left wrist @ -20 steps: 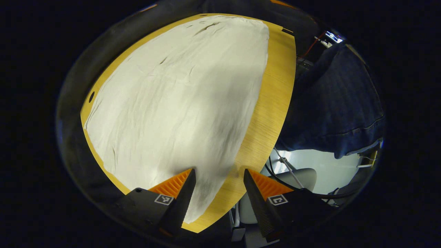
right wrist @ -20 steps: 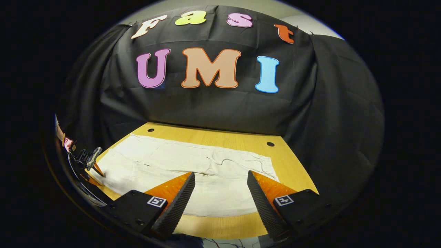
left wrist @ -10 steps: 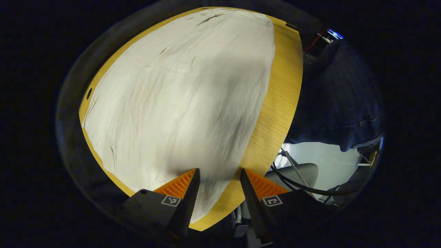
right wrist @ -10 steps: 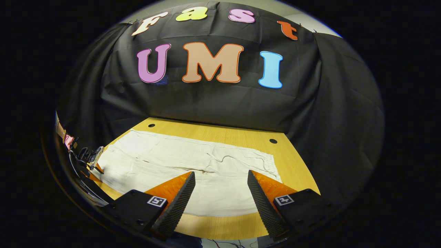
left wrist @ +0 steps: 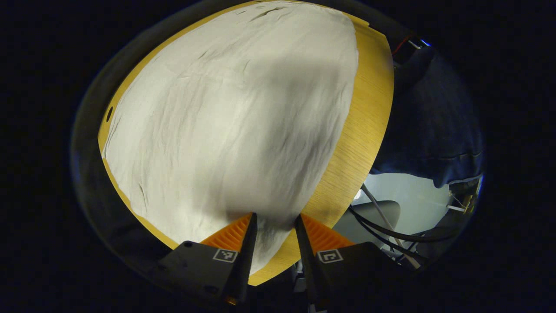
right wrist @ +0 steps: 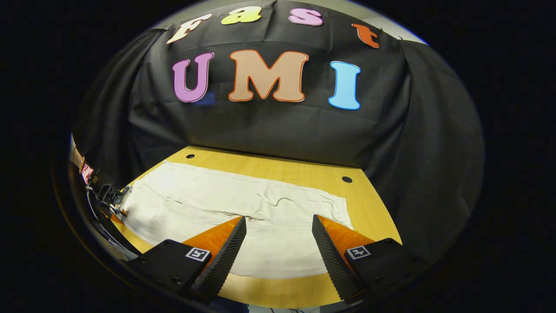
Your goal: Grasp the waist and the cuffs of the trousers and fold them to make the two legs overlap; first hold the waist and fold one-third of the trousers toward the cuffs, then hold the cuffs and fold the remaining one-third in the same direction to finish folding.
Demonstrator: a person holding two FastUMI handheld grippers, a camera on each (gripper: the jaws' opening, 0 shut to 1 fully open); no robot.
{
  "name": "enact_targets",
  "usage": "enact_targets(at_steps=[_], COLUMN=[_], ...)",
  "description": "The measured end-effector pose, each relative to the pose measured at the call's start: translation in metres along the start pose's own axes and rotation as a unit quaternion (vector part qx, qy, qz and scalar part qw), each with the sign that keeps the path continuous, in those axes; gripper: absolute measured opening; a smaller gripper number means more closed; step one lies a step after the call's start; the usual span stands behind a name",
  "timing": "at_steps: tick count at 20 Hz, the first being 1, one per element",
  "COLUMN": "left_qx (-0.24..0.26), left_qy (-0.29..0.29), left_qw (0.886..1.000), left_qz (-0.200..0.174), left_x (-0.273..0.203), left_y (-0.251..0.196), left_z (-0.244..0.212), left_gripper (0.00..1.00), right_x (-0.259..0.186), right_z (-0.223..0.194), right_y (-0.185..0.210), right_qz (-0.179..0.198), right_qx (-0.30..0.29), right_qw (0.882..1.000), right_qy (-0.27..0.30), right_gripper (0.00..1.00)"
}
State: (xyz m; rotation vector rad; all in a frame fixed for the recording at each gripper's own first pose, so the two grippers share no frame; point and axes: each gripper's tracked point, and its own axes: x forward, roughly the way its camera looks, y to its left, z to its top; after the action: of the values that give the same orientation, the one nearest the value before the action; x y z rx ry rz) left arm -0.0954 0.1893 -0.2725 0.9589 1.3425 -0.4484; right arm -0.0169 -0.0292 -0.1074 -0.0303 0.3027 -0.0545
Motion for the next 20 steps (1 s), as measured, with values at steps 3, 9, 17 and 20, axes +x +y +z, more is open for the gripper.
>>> enact_targets(at_steps=[3,9,17,20], left_qx=[-0.008,-0.002,-0.019,-0.034], left_qy=[0.01,-0.002,0.006,0.01], left_qw=[1.0,1.0,1.0,0.999], left_qz=[0.008,0.005,0.016,0.022], left_x=[0.002,0.003,0.004,0.005], left_y=[0.01,0.016,0.018,0.018], left_z=[0.0,0.003,0.003,0.003], left_gripper=[0.24,0.02,0.0,0.01], right_x=[0.01,0.034,0.049,0.051], right_z=[-0.01,-0.044,-0.125,-0.171], right_y=[-0.004,-0.013,-0.012,-0.028], right_qz=[0.015,0.067,0.18,0.215], right_qx=[-0.027,-0.104,-0.252,-0.308], right_qw=[0.999,0.99,0.934,0.894], right_qy=[0.013,0.068,0.178,0.244], right_gripper=[0.98,0.98,0.97,0.98])
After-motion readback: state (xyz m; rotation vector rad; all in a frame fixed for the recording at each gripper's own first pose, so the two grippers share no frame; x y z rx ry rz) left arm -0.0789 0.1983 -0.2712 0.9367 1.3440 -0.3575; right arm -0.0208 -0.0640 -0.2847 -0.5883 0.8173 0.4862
